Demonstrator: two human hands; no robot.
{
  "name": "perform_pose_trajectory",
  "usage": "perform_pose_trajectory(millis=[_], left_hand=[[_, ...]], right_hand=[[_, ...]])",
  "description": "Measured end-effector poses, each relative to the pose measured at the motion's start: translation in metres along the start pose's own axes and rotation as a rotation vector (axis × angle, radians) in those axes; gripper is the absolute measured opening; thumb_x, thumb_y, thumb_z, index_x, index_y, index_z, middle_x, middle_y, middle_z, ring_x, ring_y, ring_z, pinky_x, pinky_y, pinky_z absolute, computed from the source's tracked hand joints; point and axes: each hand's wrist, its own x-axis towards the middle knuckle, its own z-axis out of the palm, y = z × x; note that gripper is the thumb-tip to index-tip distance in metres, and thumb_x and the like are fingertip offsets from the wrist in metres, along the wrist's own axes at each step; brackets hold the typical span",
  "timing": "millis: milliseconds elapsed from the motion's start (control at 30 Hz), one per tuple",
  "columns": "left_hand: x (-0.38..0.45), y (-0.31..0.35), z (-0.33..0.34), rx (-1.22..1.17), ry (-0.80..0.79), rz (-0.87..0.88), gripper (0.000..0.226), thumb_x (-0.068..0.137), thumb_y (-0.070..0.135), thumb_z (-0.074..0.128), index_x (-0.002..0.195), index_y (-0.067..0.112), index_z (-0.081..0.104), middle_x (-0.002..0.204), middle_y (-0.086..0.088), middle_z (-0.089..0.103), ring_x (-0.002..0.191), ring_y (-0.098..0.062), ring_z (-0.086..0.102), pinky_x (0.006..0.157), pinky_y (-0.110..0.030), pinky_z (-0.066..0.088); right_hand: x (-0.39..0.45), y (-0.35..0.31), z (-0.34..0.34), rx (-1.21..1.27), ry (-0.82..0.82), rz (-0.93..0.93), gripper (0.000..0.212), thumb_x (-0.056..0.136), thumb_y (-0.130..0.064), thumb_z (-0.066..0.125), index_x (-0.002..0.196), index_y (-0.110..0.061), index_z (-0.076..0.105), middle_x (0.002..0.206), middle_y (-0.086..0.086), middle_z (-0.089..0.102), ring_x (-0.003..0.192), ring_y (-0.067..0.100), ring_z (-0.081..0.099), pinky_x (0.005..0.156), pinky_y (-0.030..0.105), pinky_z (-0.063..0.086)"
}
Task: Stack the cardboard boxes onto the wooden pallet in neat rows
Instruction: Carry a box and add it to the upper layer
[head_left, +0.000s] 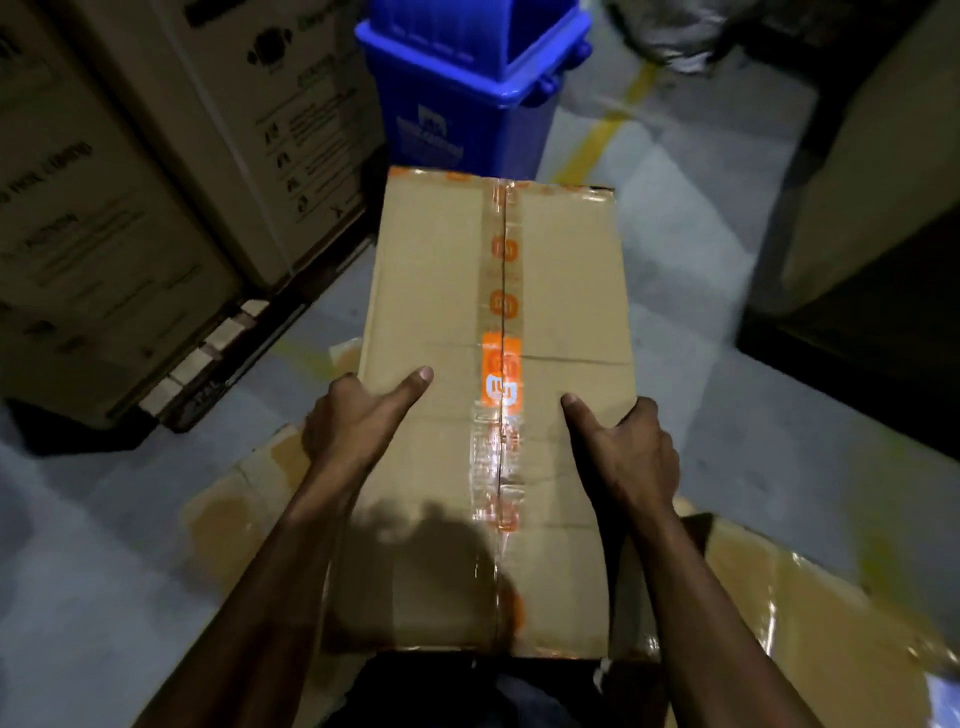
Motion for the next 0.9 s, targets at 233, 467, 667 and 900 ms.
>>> perform_pose_trajectory(millis=[233,467,667,900], left_hand=[[-0.036,0.057,0.014,0.068,-0.078,0.198,0.088,0.057,0.093,0.055,0.104,0.02,0.072,0.1,-0.006,0.073,0.091,-0.033,0.066,0.078,-0.038,0.051],[-0.062,0.14,0.08,0.126,-0.179,0.365,0.09,0.064,0.088,0.056,0.112,0.013,0.068,0.113,-0.015,0.071,0.106,-0.039,0.064,0.084,-0.04,0.048],[-0.079,0.224,0.158,0.175,-0.276,0.422,0.111,0.049,0.097,0.043,0.121,0.016,0.065,0.119,-0.015,0.069,0.112,-0.038,0.063,0.096,-0.046,0.051],[-0.091,0.313,0.225,0.242,-0.293,0.521,0.091,0.069,0.087,0.057,0.114,0.009,0.066,0.119,-0.022,0.067,0.112,-0.043,0.061,0.088,-0.042,0.047]], right_hand=[[-0.031,0.038,-0.064,0.098,0.135,0.091,0.085,0.079,-0.077,0.054,0.131,-0.011,0.044,0.121,0.012,0.06,0.107,0.034,0.058,0.078,0.037,0.043],[0.004,0.089,-0.124,0.178,0.254,0.191,0.08,0.082,-0.073,0.055,0.131,-0.011,0.044,0.124,0.014,0.057,0.11,0.036,0.056,0.077,0.034,0.039],[0.068,0.133,-0.179,0.214,0.321,0.285,0.077,0.082,-0.073,0.055,0.126,-0.011,0.046,0.121,0.015,0.059,0.108,0.037,0.056,0.074,0.035,0.037],[0.127,0.161,-0.24,0.244,0.413,0.346,0.075,0.081,-0.073,0.055,0.123,-0.011,0.047,0.119,0.015,0.061,0.107,0.037,0.057,0.073,0.035,0.037]])
